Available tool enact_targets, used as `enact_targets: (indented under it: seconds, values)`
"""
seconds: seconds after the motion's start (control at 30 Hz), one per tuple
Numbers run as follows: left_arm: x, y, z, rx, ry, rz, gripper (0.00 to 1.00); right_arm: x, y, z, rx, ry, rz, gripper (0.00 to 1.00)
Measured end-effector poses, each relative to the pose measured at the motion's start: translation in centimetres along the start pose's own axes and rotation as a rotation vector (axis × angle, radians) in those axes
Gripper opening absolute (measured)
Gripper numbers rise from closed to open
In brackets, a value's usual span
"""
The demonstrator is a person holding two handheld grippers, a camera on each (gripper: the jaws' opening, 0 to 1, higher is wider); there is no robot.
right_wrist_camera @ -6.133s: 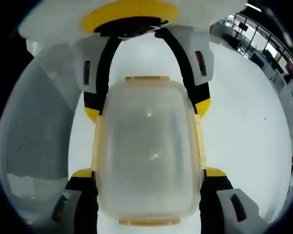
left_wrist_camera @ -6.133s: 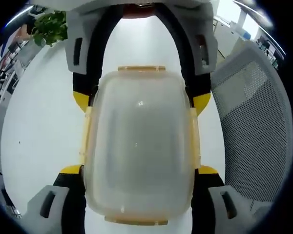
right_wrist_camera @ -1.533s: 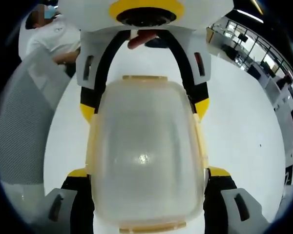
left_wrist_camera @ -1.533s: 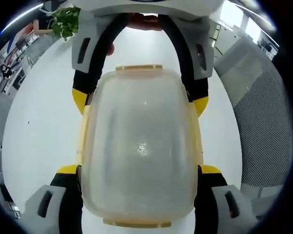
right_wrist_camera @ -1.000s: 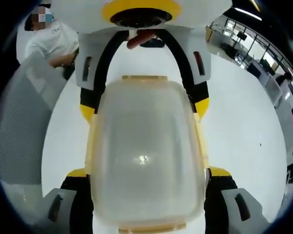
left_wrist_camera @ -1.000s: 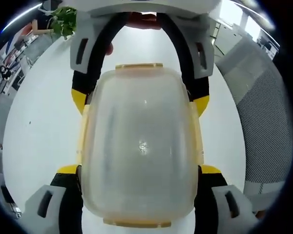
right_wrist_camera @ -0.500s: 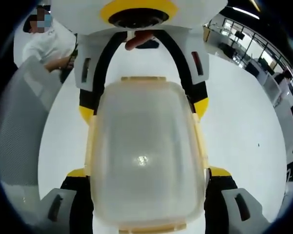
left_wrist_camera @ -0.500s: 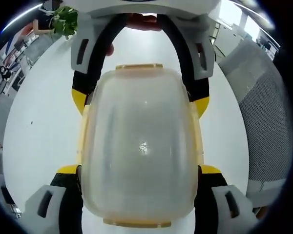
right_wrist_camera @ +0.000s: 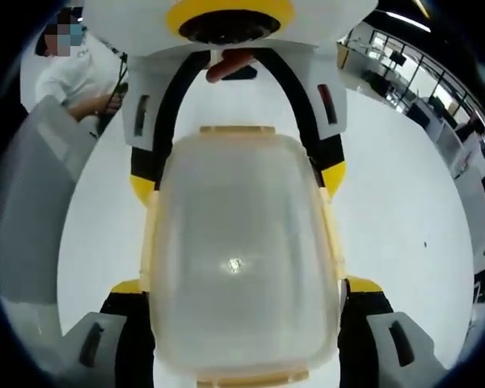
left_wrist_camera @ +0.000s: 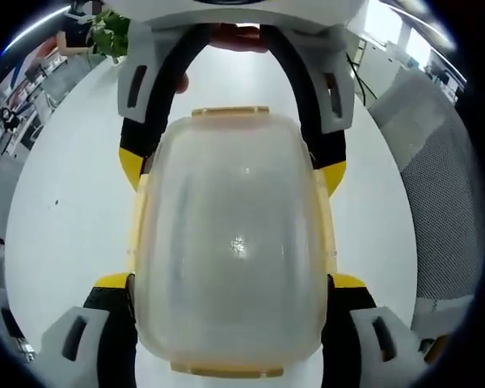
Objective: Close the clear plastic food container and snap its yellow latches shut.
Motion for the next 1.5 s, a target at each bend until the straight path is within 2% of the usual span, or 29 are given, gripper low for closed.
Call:
enact_targets:
  seconds: [0.47,0.77,0.83,0.97,1.1,1.23,1.5]
  values:
    - [-0.2,0.0,0.0,0.006,0.002,-0.002,0.97,0.2,0.0,0.0,-0.006,0.001,-0.001,0.97]
    - [0.2,-0.1,0.1,0.002,-0.03,-0.011,0.99,-0.1,-0.2,0.0,0.001,-0.039,-0.004,0.96]
    - [0.3,-0.2,0.1,-0.004,-0.02,-0.011,0.99,-0.3,-0.1,0.2,0.011,-0.015,0.01,0.99]
    - [0.4,-0.3,0.1,-0.007,0.014,0.003,0.99,-0.2,-0.4,0.4,0.019,-0.012,-0.007,0.99]
    - [0.3,-0.4,0.3,-0.008,0.013,0.007,0.99,-0.2,-0.6,0.2,0.009,-0.031,-0.013,0.98]
    - [0.2,-0.6,0.4,-0.001,0.004,0.02,0.99,-0.1,-1.0,-0.1,0.005,-0.011,-0.034,1.0]
    - [0.4,-1.3,-0.1,-0.005,0.003,0.045,0.99,-0.6,-1.7,0.1,0.043,-0.004,-0.049,1.0]
Point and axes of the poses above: the point that each gripper's makers call its tool centre point, and the gripper's own axes: y roughly forward along the fingers, x roughly to its right, z roughly out of its top, the point moved 6 cm from there along -y, roughly backward along the fingers, and after that the axes turned 7 degrees about z, right-handed, at the moved point
